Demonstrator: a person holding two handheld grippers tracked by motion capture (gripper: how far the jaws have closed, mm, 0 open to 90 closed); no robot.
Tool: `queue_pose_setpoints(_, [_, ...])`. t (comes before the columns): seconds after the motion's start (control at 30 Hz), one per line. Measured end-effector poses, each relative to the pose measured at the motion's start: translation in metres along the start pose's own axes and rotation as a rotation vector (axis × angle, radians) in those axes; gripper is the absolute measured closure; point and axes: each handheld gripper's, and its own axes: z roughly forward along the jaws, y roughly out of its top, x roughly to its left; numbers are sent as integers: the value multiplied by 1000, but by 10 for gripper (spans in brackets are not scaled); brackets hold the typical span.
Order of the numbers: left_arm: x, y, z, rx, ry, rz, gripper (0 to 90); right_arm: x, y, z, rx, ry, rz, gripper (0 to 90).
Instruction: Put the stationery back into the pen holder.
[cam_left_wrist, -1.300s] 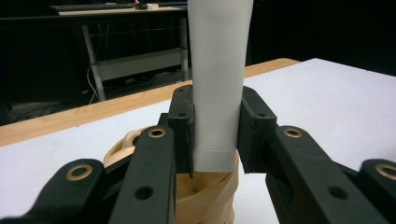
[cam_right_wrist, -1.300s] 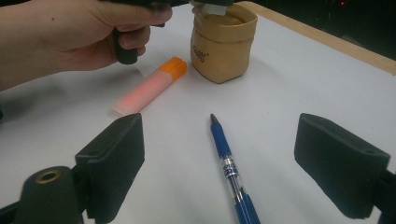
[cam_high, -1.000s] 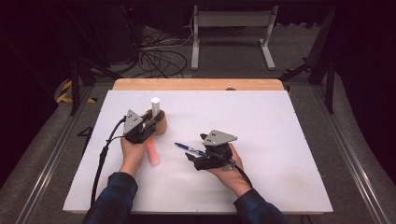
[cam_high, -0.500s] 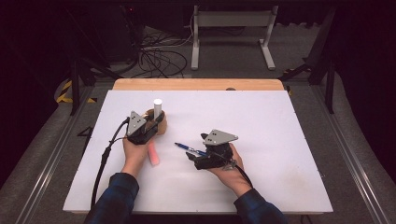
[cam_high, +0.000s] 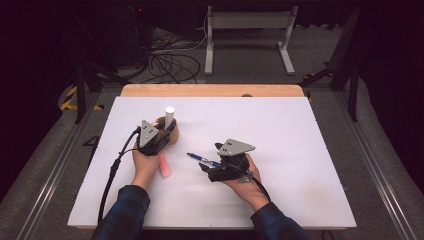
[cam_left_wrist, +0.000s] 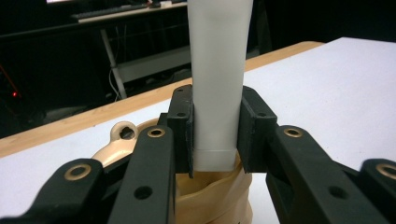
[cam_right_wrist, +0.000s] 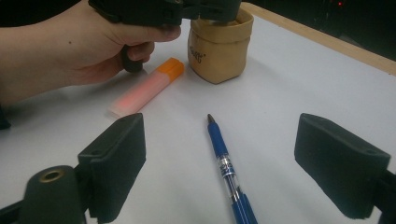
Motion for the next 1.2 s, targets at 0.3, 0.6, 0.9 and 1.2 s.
queue_pose_setpoints(0.3, [-1,-3,2,6,-6,7,706,0,0,0,1,2,1,173])
queue_pose_setpoints(0.6, [-2,-3,2,11,-8,-22,691,1,0,0,2,3,1,173])
queue_pose_setpoints(0.9, [-2,-3,2,9,-16,-26,674,1,0,1,4,6,1,173])
queue_pose_setpoints(1.2, [-4,1,-2,13,-12,-8,536,0,-1,1,7,6,2,170])
